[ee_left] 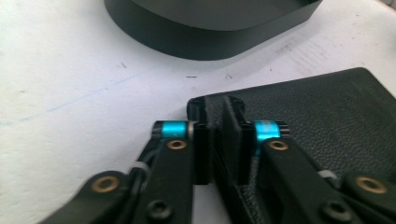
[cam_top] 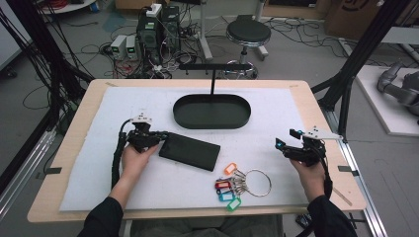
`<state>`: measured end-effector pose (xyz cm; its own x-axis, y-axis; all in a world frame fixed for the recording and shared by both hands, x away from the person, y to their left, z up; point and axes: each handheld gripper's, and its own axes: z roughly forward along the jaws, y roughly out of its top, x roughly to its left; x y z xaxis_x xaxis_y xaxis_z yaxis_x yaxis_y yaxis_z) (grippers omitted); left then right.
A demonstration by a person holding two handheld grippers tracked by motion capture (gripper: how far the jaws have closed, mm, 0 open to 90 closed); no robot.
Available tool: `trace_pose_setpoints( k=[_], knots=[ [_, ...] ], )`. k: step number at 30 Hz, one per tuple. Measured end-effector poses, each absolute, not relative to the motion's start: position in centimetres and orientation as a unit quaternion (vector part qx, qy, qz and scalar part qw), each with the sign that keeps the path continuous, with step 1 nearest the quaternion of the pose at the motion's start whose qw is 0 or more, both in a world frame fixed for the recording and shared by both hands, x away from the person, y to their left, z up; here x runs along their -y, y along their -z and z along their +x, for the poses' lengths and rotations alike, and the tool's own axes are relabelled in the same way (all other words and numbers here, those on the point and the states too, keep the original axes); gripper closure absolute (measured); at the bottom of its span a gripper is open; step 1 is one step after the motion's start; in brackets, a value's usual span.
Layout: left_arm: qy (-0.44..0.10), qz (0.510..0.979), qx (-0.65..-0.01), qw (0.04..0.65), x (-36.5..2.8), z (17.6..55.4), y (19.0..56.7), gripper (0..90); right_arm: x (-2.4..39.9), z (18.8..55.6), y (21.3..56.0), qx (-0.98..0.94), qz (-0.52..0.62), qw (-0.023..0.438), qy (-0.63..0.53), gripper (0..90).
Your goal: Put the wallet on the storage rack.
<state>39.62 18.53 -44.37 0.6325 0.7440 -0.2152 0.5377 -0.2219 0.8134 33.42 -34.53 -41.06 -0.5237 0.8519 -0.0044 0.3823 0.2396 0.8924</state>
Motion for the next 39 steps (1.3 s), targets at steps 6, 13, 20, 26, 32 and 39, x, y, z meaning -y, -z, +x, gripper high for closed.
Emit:
trace_pose_setpoints(
  k=[6, 13, 20, 26, 32, 39],
  knots=[
    [-0.103, 0.772, -0.408, 0.477, -17.8, 39.2, 44.2, 89.8, 34.0, 33.7, 41.1, -0.748, 0.410, 0.254, -0.455, 28.7],
    [-0.101, 0.741, -0.462, 0.476, -18.6, 39.8, 44.4, 55.3, 33.7, 33.7, 41.1, -0.749, 0.408, 0.256, -0.456, 28.7],
    [-0.066, 0.731, -0.485, 0.476, -19.1, 40.7, 44.8, 50.0, 33.5, 33.8, 41.1, -0.750, 0.407, 0.255, -0.455, 28.7],
    [-0.042, 0.740, -0.473, 0.476, -18.4, 40.9, 45.1, 67.4, 33.4, 33.8, 41.1, -0.751, 0.406, 0.256, -0.454, 28.7],
    [-0.048, 0.743, -0.460, 0.484, -18.3, 40.6, 44.9, 77.0, 33.1, 34.0, 41.2, -0.751, 0.404, 0.255, -0.456, 28.7],
    [-0.065, 0.742, -0.438, 0.504, -18.6, 39.9, 44.6, 82.2, 32.5, 34.2, 41.2, -0.755, 0.396, 0.254, -0.456, 28.8]
  ],
)
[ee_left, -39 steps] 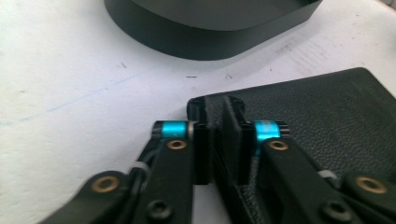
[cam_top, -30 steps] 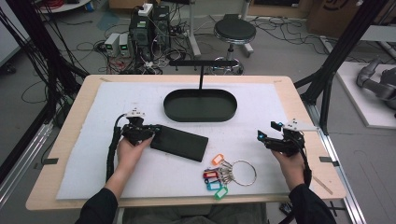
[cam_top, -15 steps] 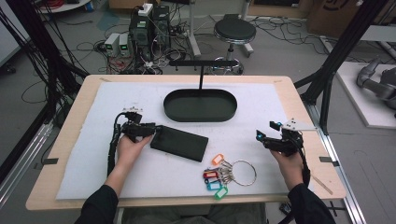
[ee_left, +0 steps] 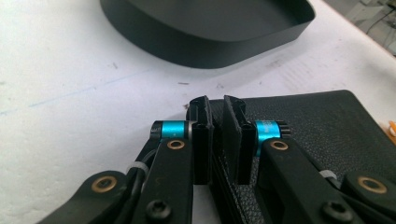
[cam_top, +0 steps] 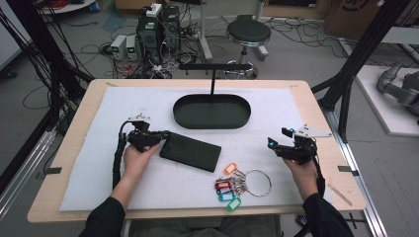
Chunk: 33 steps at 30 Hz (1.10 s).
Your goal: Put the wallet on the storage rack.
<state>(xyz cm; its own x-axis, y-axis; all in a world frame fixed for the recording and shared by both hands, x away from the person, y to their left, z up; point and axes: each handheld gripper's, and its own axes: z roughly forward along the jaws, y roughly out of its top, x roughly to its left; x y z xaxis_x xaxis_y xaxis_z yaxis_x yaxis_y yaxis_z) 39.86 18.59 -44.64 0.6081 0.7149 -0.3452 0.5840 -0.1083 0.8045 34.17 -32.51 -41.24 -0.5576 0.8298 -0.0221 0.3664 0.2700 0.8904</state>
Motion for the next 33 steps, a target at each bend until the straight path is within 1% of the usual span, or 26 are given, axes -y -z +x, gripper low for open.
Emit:
trace_pose_setpoints(
  k=[6, 9, 11, 14, 16, 18, 20, 21, 22, 25, 27, 28, 32, 33],
  knots=[
    [-0.081, 0.737, -0.409, 0.532, -19.0, 39.0, 44.0, 83.7, 31.7, 34.2, 41.2, -0.757, 0.387, 0.246, -0.466, 28.7],
    [-0.099, 0.734, -0.389, 0.548, -19.0, 38.5, 43.5, 84.2, 31.1, 34.4, 41.1, -0.756, 0.381, 0.232, -0.479, 28.7],
    [-0.110, 0.736, -0.369, 0.557, -19.0, 38.1, 43.2, 84.6, 30.5, 34.6, 41.1, -0.756, 0.372, 0.215, -0.494, 28.7],
    [-0.133, 0.738, -0.336, 0.570, -19.1, 37.3, 42.6, 90.0, 29.2, 34.9, 41.1, -0.766, 0.352, 0.197, -0.500, 28.7],
    [-0.143, 0.740, -0.320, 0.574, -19.1, 36.8, 42.1, 90.0, 28.2, 35.0, 41.2, -0.773, 0.341, 0.189, -0.500, 28.7],
    [-0.134, 0.743, -0.332, 0.565, -18.9, 36.6, 42.0, 90.0, 27.2, 35.1, 41.2, -0.781, 0.332, 0.182, -0.497, 28.7],
    [-0.109, 0.734, -0.361, 0.565, -19.0, 36.8, 42.3, 89.5, 26.5, 35.1, 41.2, -0.788, 0.323, 0.182, -0.492, 28.7],
    [-0.101, 0.733, -0.379, 0.555, -19.0, 37.1, 42.6, 85.8, 26.2, 35.1, 41.2, -0.790, 0.321, 0.181, -0.490, 28.7],
    [-0.092, 0.736, -0.399, 0.539, -18.8, 37.5, 42.8, 74.5, 26.0, 35.2, 41.2, -0.793, 0.318, 0.180, -0.487, 28.7],
    [-0.074, 0.737, -0.441, 0.506, -18.4, 38.7, 43.7, 57.5, 25.7, 35.2, 41.1, -0.795, 0.314, 0.185, -0.485, 28.7],
    [-0.065, 0.736, -0.453, 0.499, -18.4, 39.1, 44.0, 49.4, 25.7, 35.2, 41.2, -0.799, 0.314, 0.186, -0.478, 28.7],
    [-0.043, 0.736, -0.468, 0.488, -18.3, 39.8, 44.5, 46.5, 25.7, 35.3, 41.3, -0.799, 0.314, 0.186, -0.477, 28.7],
    [-0.030, 0.737, -0.478, 0.476, -18.0, 40.2, 44.9, 46.9, 25.8, 35.4, 41.3, -0.799, 0.316, 0.188, -0.476, 28.8],
    [-0.018, 0.740, -0.482, 0.468, -17.8, 40.5, 45.0, 46.9, 25.8, 35.5, 41.3, -0.798, 0.317, 0.187, -0.476, 28.8]
  ],
)
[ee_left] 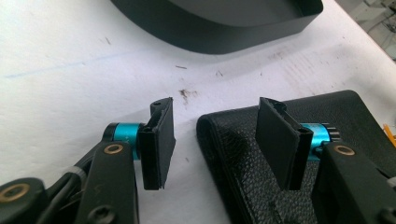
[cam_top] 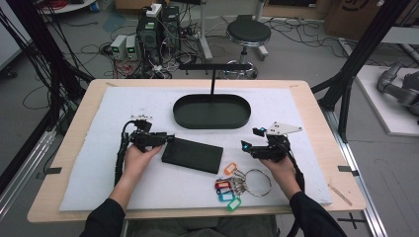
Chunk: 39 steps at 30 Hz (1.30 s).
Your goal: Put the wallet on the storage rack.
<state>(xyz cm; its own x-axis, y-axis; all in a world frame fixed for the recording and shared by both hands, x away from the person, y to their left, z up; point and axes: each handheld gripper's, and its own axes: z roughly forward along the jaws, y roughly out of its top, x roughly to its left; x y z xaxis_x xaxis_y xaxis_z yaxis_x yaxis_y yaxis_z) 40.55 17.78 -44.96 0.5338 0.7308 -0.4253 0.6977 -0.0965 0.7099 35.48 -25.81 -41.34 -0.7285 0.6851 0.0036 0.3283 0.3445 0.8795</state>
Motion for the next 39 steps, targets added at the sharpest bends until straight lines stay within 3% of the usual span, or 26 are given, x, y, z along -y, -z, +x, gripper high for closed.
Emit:
trace_pose_setpoints(
  k=[3, 6, 17, 28, 39],
  knots=[
    [-0.005, 0.738, -0.491, 0.463, -17.7, 40.8, 45.1, 47.1, 25.8, 35.5, 41.4, -0.799, 0.319, 0.185, -0.475, 28.7],
    [0.020, 0.732, -0.496, 0.467, -17.7, 40.6, 45.1, 60.3, 25.7, 35.5, 41.4, -0.799, 0.315, 0.188, -0.476, 28.8],
    [-0.016, 0.739, -0.465, 0.487, -18.0, 39.4, 44.8, 80.5, 25.7, 35.4, 41.4, -0.799, 0.315, 0.193, -0.475, 28.8],
    [-0.101, 0.748, -0.374, 0.539, -18.0, 37.3, 43.8, 82.5, 25.4, 35.7, 41.4, -0.800, 0.308, 0.181, -0.482, 28.9],
    [-0.176, 0.754, -0.260, 0.577, -18.5, 34.8, 42.1, 82.9, 22.5, 37.0, 41.8, -0.828, 0.261, 0.101, -0.485, 28.9]
  ],
)
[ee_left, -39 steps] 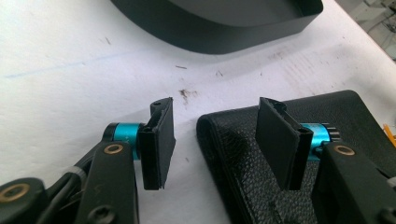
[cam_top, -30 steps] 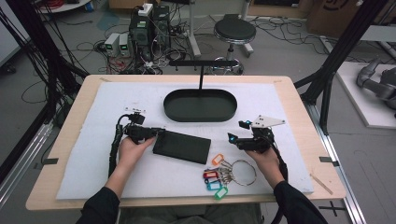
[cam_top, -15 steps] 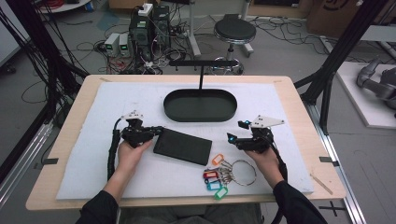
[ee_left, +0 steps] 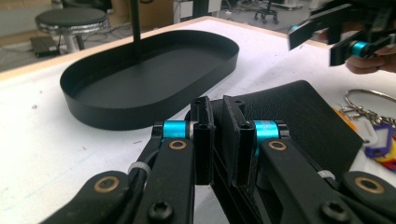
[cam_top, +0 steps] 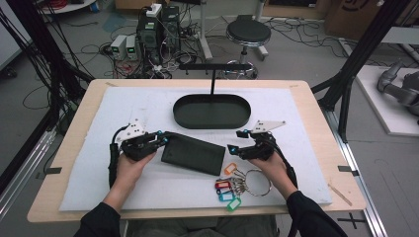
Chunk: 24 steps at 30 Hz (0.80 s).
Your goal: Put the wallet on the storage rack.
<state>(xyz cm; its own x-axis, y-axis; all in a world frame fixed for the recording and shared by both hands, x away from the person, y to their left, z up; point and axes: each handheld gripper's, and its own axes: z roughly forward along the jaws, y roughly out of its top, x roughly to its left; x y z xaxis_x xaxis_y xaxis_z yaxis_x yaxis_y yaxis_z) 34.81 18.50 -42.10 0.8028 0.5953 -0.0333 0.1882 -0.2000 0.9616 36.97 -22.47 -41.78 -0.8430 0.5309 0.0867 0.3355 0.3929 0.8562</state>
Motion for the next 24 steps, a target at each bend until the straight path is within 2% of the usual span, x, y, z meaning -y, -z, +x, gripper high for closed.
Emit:
trace_pose_setpoints(
  k=[2, 3, 8, 12, 13, 17, 19, 20, 22, 24],
  knots=[
    [-0.180, 0.753, -0.253, 0.581, -18.5, 34.6, 42.0, 82.9, 22.1, 37.1, 41.9, -0.833, 0.257, 0.096, -0.481, 28.9],
    [-0.186, 0.750, -0.241, 0.587, -18.6, 34.2, 41.9, 82.9, 21.2, 37.4, 42.2, -0.838, 0.249, 0.074, -0.480, 29.0],
    [-0.194, 0.750, -0.222, 0.593, -18.9, 33.7, 41.8, 82.9, 19.8, 37.9, 43.0, -0.853, 0.241, 0.023, -0.462, 34.5],
    [-0.199, 0.751, -0.206, 0.595, -19.2, 33.2, 41.8, 82.9, 19.1, 38.1, 43.6, -0.859, 0.224, -0.022, -0.460, 49.0],
    [-0.200, 0.753, -0.204, 0.593, -19.3, 33.1, 41.8, 82.8, 19.1, 38.0, 43.5, -0.860, 0.222, -0.021, -0.459, 50.8],
    [-0.198, 0.763, -0.212, 0.578, -19.9, 33.0, 42.2, 82.9, 20.0, 38.0, 42.8, -0.849, 0.205, -0.029, -0.486, 68.3],
    [-0.194, 0.761, -0.208, 0.583, -20.3, 33.0, 42.4, 87.4, 20.1, 37.7, 42.4, -0.846, 0.189, -0.025, -0.497, 73.8],
    [-0.194, 0.761, -0.209, 0.583, -20.3, 33.0, 42.4, 87.0, 20.0, 37.3, 42.1, -0.846, 0.178, -0.017, -0.502, 75.4],
    [-0.191, 0.761, -0.212, 0.582, -20.1, 33.0, 42.4, 77.0, 19.8, 36.8, 41.7, -0.847, 0.154, 0.005, -0.508, 77.2],
    [-0.185, 0.763, -0.210, 0.583, -20.0, 33.1, 42.4, 71.6, 19.8, 36.2, 41.3, -0.849, 0.131, 0.021, -0.511, 77.9]
  ],
)
